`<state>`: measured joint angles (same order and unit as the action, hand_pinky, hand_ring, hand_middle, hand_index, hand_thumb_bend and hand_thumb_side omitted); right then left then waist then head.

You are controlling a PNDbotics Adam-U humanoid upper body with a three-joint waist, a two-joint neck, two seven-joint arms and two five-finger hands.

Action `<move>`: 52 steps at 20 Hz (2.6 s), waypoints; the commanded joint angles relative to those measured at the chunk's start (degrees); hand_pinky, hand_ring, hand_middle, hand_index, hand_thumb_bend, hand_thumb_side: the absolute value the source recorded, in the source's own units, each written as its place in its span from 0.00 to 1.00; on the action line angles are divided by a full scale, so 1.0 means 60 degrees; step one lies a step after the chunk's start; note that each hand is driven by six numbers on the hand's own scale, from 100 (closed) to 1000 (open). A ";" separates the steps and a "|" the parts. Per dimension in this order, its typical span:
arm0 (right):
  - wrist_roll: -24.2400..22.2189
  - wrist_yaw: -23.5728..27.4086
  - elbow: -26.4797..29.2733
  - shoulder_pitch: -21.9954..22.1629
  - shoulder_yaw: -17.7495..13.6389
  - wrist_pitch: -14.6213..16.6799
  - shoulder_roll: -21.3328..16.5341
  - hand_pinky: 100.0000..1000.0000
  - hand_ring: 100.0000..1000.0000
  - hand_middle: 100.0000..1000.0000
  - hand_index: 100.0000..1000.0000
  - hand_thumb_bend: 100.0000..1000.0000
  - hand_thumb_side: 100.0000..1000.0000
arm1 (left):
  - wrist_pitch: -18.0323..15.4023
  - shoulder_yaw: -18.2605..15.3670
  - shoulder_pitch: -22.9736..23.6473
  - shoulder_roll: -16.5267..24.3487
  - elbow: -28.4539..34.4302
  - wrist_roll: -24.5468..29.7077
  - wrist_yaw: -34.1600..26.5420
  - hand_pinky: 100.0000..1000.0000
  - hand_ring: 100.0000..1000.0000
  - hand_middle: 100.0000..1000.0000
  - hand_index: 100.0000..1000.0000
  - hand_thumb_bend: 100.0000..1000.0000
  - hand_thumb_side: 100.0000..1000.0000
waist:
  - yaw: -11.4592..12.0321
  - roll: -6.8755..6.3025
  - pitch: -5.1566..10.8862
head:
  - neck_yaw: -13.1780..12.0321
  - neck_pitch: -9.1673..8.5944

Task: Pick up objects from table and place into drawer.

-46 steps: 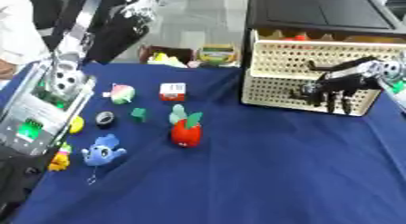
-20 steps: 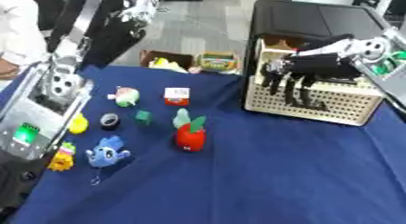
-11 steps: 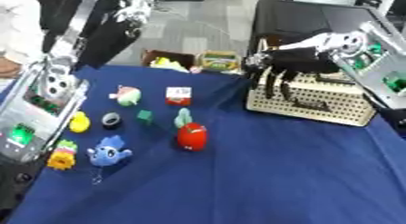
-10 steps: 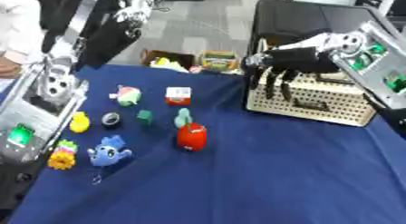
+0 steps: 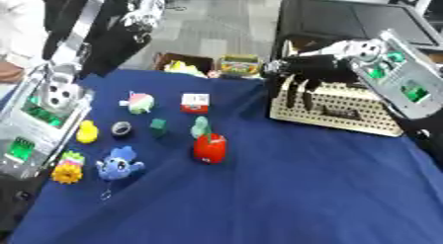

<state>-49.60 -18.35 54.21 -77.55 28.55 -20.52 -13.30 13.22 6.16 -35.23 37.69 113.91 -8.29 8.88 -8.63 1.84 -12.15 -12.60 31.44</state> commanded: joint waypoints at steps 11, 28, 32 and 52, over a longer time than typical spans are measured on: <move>0.0082 -0.0812 -0.0558 -0.0278 -0.0723 -0.0015 0.0309 0.48 0.66 0.76 0.87 0.00 1.00 | -0.0039 -0.0084 -0.0062 0.0075 0.0114 0.0023 0.0072 0.39 0.64 0.64 0.87 0.00 0.74 | 0.0185 -0.0062 0.0077 | 0.0251 -0.0012; 0.2195 -0.1829 -0.1332 -0.0315 -0.1321 0.0004 0.0540 0.48 0.66 0.77 0.86 0.00 1.00 | -0.0061 -0.0074 0.0027 0.0014 0.0114 0.0050 0.0147 0.39 0.64 0.64 0.87 0.00 0.74 | 0.0298 -0.0066 0.0010 | 0.0353 -0.0087; 0.2386 -0.2007 -0.1497 -0.0334 -0.1411 0.0085 0.0642 0.48 0.67 0.77 0.86 0.00 1.00 | -0.0070 -0.0057 0.0055 -0.0005 0.0114 0.0082 0.0182 0.39 0.64 0.64 0.87 0.00 0.74 | 0.0324 -0.0078 0.0001 | 0.0367 -0.0112; 0.3042 -0.2848 -0.2083 -0.0415 -0.1766 0.0579 0.1023 0.51 0.68 0.78 0.86 0.00 1.00 | -0.0107 -0.0039 0.0108 -0.0079 0.0114 0.0132 0.0265 0.39 0.64 0.65 0.87 0.00 0.74 | 0.0463 -0.0138 -0.0056 | 0.0463 -0.0250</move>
<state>-31.54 -34.87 41.25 -78.67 18.37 -17.16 -6.47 12.61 6.19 -33.98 36.64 113.91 -7.64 10.19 -5.90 1.22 -13.37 -9.93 30.62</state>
